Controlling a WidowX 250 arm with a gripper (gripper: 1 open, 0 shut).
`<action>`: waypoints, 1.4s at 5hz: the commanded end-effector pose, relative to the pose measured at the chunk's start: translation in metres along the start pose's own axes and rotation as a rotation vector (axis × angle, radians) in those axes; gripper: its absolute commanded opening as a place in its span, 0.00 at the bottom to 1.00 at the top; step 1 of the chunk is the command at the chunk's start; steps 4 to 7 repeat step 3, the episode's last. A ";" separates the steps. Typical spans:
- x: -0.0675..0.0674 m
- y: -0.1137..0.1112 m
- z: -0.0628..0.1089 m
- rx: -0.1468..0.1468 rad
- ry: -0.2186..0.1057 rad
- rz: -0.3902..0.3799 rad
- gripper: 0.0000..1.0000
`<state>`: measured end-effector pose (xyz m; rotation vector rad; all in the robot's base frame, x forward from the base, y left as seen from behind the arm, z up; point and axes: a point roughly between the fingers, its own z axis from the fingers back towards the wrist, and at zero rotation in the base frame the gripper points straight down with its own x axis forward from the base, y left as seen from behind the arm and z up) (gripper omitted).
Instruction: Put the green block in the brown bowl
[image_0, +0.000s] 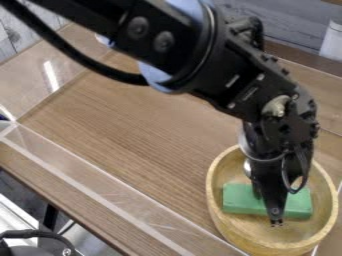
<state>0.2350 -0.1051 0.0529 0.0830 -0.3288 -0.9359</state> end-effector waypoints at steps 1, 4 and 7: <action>0.000 0.009 -0.002 -0.003 -0.004 0.045 0.00; -0.006 0.009 -0.007 -0.037 0.006 0.081 0.00; -0.006 0.009 -0.007 -0.037 0.006 0.081 0.00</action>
